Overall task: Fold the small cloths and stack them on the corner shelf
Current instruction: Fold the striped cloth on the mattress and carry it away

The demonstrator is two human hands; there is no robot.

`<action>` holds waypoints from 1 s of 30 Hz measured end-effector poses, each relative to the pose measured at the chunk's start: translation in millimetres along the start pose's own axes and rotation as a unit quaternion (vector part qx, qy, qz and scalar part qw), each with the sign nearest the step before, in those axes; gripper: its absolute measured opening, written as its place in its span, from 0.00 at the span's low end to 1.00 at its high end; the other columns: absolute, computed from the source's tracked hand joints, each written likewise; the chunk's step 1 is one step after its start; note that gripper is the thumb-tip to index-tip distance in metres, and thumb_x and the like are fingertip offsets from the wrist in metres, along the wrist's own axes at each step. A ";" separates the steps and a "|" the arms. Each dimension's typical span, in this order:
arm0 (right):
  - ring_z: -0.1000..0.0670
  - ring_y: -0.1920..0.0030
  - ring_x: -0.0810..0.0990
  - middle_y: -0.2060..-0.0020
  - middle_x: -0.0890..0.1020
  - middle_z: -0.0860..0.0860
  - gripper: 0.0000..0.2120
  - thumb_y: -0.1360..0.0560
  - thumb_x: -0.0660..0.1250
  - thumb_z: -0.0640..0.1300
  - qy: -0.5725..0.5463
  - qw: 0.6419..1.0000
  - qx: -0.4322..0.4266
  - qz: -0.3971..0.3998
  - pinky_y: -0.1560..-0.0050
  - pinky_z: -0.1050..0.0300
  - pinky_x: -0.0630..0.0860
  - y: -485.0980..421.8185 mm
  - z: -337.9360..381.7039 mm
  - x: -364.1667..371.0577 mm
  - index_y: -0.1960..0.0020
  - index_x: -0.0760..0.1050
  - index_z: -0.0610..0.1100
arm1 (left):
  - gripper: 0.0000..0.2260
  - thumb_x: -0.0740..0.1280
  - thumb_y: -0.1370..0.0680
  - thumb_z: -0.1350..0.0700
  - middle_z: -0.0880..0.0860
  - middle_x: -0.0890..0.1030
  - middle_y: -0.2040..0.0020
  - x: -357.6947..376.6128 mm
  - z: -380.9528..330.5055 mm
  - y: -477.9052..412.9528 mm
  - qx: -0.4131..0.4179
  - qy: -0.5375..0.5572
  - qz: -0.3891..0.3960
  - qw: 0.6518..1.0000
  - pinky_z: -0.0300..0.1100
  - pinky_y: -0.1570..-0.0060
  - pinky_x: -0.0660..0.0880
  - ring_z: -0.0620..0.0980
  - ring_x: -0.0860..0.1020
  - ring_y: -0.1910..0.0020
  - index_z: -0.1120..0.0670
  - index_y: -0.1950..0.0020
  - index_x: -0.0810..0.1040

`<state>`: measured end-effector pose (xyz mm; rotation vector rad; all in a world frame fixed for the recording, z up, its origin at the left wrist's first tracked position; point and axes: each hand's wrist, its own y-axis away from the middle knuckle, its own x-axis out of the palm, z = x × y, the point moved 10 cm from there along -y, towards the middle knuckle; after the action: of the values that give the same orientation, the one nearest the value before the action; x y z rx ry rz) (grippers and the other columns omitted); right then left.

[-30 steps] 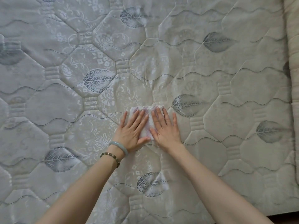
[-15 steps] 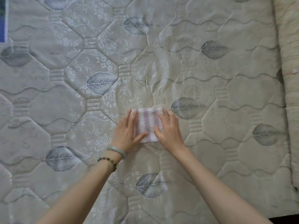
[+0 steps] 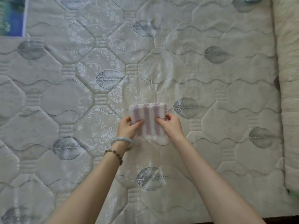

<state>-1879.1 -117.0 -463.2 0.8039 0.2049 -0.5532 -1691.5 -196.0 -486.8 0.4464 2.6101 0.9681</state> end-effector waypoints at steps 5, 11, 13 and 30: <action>0.52 0.59 0.81 0.57 0.82 0.45 0.07 0.28 0.72 0.36 -0.137 0.985 -0.041 0.095 0.56 0.58 0.78 46.2 71.4 10.9 0.53 0.76 0.43 | 0.07 0.69 0.25 0.57 0.56 0.82 0.55 -42.4 -52.1 43.8 0.001 0.159 0.056 0.986 0.46 0.53 0.79 0.53 0.80 0.56 0.60 0.51 0.78; 0.49 0.57 0.81 0.54 0.83 0.42 0.09 0.28 0.71 0.36 -0.134 0.972 -0.100 0.162 0.55 0.58 0.79 122.2 182.7 35.1 0.49 0.76 0.38 | 0.05 0.68 0.23 0.56 0.50 0.82 0.63 -133.4 -119.2 106.5 0.064 0.152 -0.044 0.985 0.40 0.63 0.76 0.46 0.80 0.64 0.56 0.57 0.77; 0.49 0.57 0.81 0.55 0.83 0.42 0.07 0.28 0.72 0.37 -0.116 0.968 -0.121 0.187 0.53 0.55 0.79 149.2 215.6 48.5 0.51 0.76 0.39 | 0.07 0.68 0.23 0.56 0.52 0.80 0.63 -167.5 -140.7 133.6 0.088 0.142 -0.082 0.983 0.38 0.65 0.74 0.45 0.78 0.66 0.58 0.58 0.76; 0.49 0.63 0.81 0.63 0.82 0.45 0.08 0.30 0.74 0.41 0.003 0.871 -0.273 0.407 0.66 0.56 0.75 472.8 375.1 307.5 0.55 0.78 0.40 | 0.11 0.67 0.22 0.51 0.56 0.83 0.58 -529.5 -113.3 412.9 0.151 0.223 -0.343 0.900 0.45 0.60 0.78 0.53 0.81 0.60 0.60 0.52 0.77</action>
<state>-1376.7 -244.7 -27.3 0.2755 0.0073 0.3117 -1187.3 -171.5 -29.8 -0.6893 2.9626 0.4527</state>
